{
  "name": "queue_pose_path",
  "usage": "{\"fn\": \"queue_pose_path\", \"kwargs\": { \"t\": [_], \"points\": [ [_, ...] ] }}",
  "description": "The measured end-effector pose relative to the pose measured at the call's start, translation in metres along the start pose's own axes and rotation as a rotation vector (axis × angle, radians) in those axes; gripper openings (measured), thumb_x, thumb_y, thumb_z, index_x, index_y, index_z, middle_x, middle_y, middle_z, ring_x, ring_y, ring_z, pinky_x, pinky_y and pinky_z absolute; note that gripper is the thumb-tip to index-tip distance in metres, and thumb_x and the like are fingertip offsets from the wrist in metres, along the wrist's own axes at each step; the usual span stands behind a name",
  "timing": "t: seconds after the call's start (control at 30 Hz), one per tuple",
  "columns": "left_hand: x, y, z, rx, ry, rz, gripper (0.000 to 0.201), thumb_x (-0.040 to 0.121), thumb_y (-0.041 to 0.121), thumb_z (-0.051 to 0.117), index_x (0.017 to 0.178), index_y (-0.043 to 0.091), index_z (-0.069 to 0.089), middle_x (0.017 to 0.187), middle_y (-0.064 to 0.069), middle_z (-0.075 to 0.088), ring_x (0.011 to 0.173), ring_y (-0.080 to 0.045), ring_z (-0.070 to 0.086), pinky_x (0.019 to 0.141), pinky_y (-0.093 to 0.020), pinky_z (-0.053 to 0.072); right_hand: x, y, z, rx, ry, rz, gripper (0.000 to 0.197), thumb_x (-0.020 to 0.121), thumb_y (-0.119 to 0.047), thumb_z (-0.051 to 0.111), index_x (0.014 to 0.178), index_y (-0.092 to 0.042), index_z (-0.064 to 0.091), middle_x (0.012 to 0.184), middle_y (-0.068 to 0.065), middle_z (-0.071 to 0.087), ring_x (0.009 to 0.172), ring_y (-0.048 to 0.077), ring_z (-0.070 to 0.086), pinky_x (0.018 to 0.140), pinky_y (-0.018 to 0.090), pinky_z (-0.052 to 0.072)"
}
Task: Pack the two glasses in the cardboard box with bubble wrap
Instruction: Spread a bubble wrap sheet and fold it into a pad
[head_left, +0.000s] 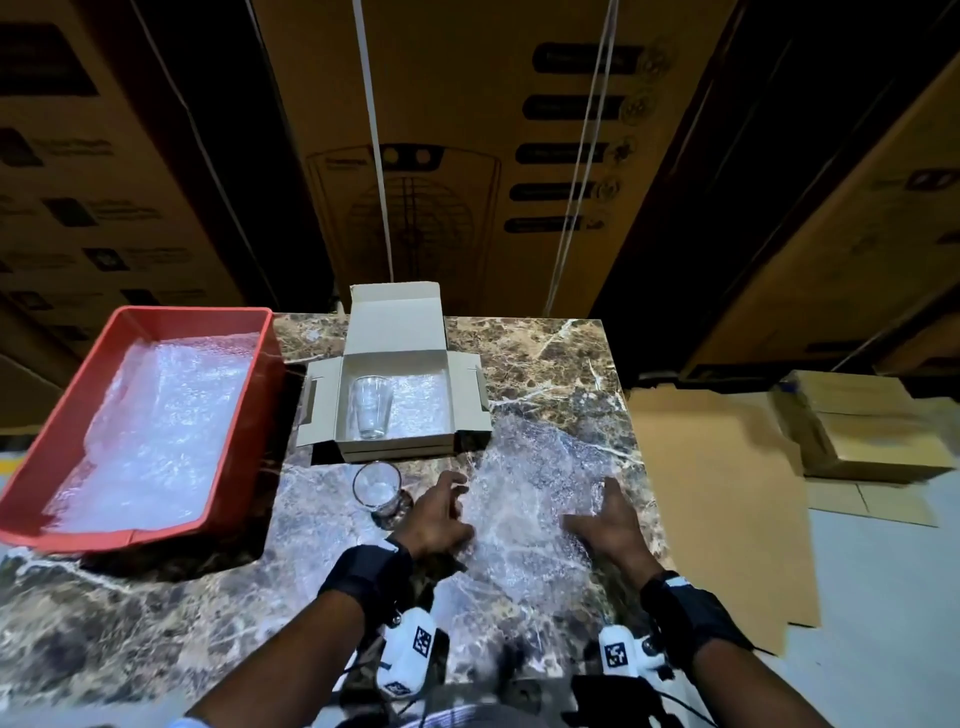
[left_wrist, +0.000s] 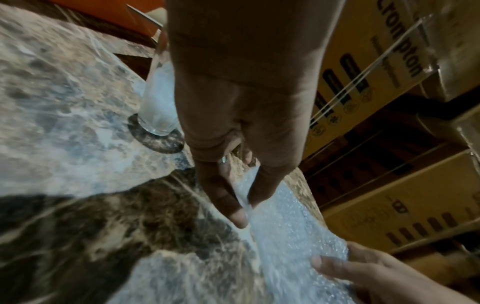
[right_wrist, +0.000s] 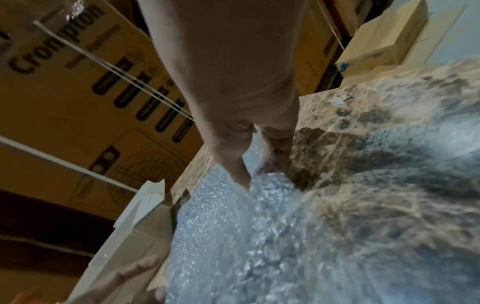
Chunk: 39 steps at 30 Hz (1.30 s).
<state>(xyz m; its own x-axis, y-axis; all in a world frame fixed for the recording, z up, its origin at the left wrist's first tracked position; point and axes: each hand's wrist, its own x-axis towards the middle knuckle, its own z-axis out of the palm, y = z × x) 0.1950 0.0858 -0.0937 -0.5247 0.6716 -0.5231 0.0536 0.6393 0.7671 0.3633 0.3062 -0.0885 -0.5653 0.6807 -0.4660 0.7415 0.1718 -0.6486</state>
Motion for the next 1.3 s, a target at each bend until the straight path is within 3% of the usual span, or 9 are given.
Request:
{"fn": "queue_pose_path", "kwargs": {
  "t": [0.1, 0.2, 0.37, 0.53, 0.67, 0.73, 0.93, 1.1, 1.3],
  "points": [
    [-0.006, -0.002, 0.001, 0.204, 0.036, 0.028, 0.091, 0.062, 0.032, 0.088, 0.134, 0.034, 0.032, 0.113, -0.006, 0.041, 0.099, -0.029, 0.058, 0.088, -0.044, 0.055, 0.002, 0.009, 0.001, -0.200, 0.039, 0.002, 0.100, 0.079, -0.033, 0.086, 0.155, -0.006, 0.028, 0.141, 0.016, 0.055, 0.106, 0.025, 0.060, 0.083, 0.031, 0.049],
    [-0.014, -0.002, 0.000, 0.315, 0.017, 0.085, 0.083, 0.050, 0.040, 0.089, 0.115, 0.040, 0.038, 0.110, 0.004, 0.032, 0.091, -0.024, 0.057, 0.077, -0.042, 0.057, 0.000, 0.019, 0.003, -0.296, 0.074, 0.027, 0.120, 0.076, -0.050, 0.086, 0.161, -0.010, 0.012, 0.163, 0.019, 0.027, 0.144, 0.035, 0.037, 0.108, 0.039, 0.041],
    [-0.005, -0.010, 0.002, 0.495, -0.212, 0.198, 0.065, 0.048, 0.047, 0.098, 0.100, 0.039, 0.060, 0.104, 0.007, 0.045, 0.095, -0.015, 0.051, 0.082, -0.033, 0.049, -0.007, 0.024, 0.011, -0.418, 0.260, -0.095, 0.127, 0.069, -0.054, 0.087, 0.160, -0.023, 0.005, 0.140, 0.015, 0.033, 0.125, 0.032, 0.039, 0.098, 0.046, 0.047],
    [-0.003, -0.014, 0.016, 0.642, -0.227, 0.275, 0.047, 0.060, 0.029, 0.094, 0.102, 0.026, 0.073, 0.101, 0.008, 0.045, 0.096, -0.019, 0.052, 0.079, -0.030, 0.041, -0.013, 0.032, 0.021, -0.375, 0.134, -0.265, 0.052, 0.083, -0.045, 0.078, 0.128, -0.030, 0.055, 0.126, 0.001, 0.042, 0.122, 0.021, 0.039, 0.109, 0.048, 0.037],
    [-0.004, -0.013, 0.019, 0.675, -0.136, 0.356, 0.014, 0.077, 0.030, 0.073, 0.090, 0.024, 0.075, 0.097, 0.007, 0.050, 0.100, -0.022, 0.056, 0.080, -0.028, 0.037, -0.022, 0.028, 0.020, -0.168, -0.031, -0.396, 0.008, 0.086, -0.028, 0.076, 0.083, -0.026, 0.069, 0.087, -0.009, 0.068, 0.080, 0.006, 0.062, 0.077, 0.031, 0.052],
    [-0.006, -0.012, 0.019, 0.656, -0.118, 0.377, 0.015, 0.076, 0.034, 0.069, 0.088, 0.025, 0.072, 0.099, 0.006, 0.054, 0.098, -0.020, 0.055, 0.084, -0.033, 0.043, -0.031, 0.022, 0.019, 0.006, -0.167, -0.353, 0.007, 0.086, -0.028, 0.074, 0.080, -0.025, 0.071, 0.081, -0.008, 0.071, 0.071, 0.005, 0.063, 0.067, 0.028, 0.053],
    [-0.004, 0.000, 0.017, 0.544, -0.017, 0.460, 0.015, 0.086, 0.043, 0.062, 0.092, 0.029, 0.059, 0.099, 0.010, 0.048, 0.099, -0.014, 0.039, 0.090, -0.037, 0.033, -0.041, 0.027, 0.011, -0.008, -0.341, -0.371, 0.066, 0.067, -0.090, 0.062, 0.099, -0.032, 0.067, 0.099, -0.006, 0.069, 0.084, 0.004, 0.061, 0.078, 0.022, 0.051],
    [-0.003, 0.009, 0.014, 0.367, -0.027, 0.492, 0.011, 0.082, 0.039, 0.055, 0.082, 0.029, 0.054, 0.094, 0.008, 0.056, 0.098, -0.015, 0.046, 0.091, -0.040, 0.037, -0.047, 0.046, 0.007, -0.379, -0.381, -0.440, 0.103, 0.062, -0.087, 0.071, 0.147, -0.042, 0.034, 0.139, -0.012, 0.042, 0.122, 0.008, 0.045, 0.105, 0.032, 0.043],
    [-0.003, 0.016, 0.019, 0.088, -0.065, 0.350, 0.019, 0.095, 0.022, 0.059, 0.076, 0.018, 0.060, 0.071, 0.012, 0.065, 0.075, 0.003, 0.058, 0.079, -0.025, 0.040, -0.048, 0.061, -0.003, -0.244, -0.171, -0.458, 0.023, 0.098, -0.025, 0.061, 0.118, -0.036, 0.060, 0.115, -0.015, 0.064, 0.100, 0.002, 0.058, 0.084, 0.029, 0.045]
  ]
}}
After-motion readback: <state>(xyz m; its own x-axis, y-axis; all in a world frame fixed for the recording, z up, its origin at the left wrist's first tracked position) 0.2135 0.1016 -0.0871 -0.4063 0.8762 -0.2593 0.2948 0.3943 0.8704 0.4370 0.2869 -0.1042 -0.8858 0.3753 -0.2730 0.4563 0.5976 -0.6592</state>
